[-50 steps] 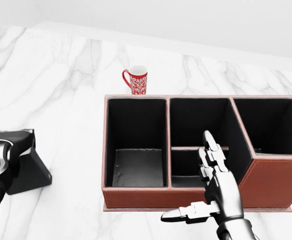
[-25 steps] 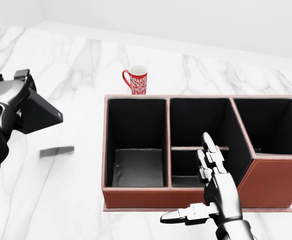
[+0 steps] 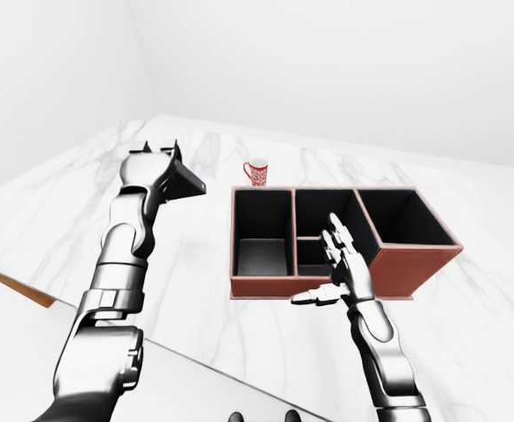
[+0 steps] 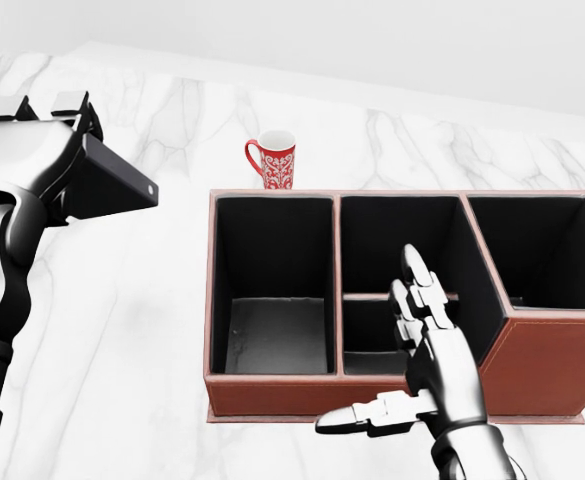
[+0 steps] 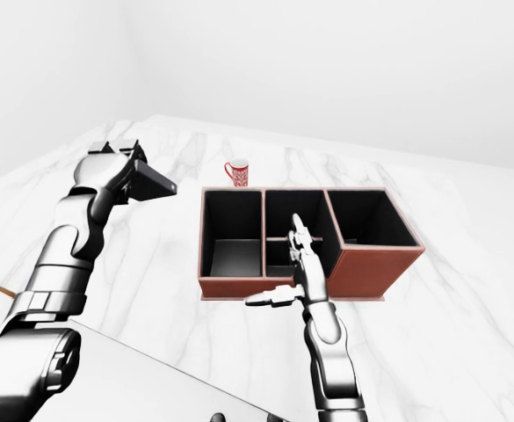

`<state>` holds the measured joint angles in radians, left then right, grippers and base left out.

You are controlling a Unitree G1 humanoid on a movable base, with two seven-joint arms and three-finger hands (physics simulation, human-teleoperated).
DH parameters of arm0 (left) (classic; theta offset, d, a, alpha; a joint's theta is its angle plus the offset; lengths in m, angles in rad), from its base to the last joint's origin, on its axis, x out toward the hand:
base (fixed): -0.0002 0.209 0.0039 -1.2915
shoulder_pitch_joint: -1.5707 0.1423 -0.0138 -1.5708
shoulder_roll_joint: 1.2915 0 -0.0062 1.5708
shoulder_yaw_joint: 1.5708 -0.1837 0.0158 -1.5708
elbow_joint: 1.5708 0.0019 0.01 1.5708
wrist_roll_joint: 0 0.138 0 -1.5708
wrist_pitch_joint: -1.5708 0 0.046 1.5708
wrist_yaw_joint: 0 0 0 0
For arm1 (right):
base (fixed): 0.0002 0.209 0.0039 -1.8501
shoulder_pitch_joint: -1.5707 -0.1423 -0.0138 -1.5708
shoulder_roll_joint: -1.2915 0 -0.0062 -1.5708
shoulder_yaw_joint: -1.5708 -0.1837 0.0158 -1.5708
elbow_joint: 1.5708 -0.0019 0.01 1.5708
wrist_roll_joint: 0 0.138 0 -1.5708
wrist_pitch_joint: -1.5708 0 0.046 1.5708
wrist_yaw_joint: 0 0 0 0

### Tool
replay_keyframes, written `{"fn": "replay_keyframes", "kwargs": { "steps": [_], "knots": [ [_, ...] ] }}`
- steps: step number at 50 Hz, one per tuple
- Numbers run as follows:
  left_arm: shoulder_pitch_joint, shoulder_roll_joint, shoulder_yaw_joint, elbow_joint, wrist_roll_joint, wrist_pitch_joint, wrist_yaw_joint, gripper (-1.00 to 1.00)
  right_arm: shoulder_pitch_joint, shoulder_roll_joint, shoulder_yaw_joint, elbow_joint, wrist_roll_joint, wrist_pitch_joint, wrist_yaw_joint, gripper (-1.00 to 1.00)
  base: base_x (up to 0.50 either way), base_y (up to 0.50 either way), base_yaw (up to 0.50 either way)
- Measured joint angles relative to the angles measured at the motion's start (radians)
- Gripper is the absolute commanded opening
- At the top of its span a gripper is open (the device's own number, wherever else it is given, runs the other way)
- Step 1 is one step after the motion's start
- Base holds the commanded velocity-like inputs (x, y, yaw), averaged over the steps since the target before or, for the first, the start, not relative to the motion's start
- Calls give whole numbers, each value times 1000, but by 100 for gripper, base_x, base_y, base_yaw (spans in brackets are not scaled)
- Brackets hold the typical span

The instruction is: Pick up the book and place it in the right compartment of the caddy.

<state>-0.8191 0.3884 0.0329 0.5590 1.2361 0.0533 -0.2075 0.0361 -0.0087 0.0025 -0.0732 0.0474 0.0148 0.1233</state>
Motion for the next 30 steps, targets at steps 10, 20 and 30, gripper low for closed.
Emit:
{"fn": "replay_keyframes", "kwargs": {
  "steps": [10,20,30],
  "knots": [
    [88,-29,8,-177,58,0,-74,-100,-40,5,15,-81,-14,72,-14,100,0,0,0],
    [162,-79,4,-332,132,23,-162,-100,-123,13,28,-116,-28,72,-41,100,0,0,0],
    [218,-130,-13,-440,211,26,-233,-100,-227,24,46,-101,-74,72,-66,100,0,0,0]
  ]
}}
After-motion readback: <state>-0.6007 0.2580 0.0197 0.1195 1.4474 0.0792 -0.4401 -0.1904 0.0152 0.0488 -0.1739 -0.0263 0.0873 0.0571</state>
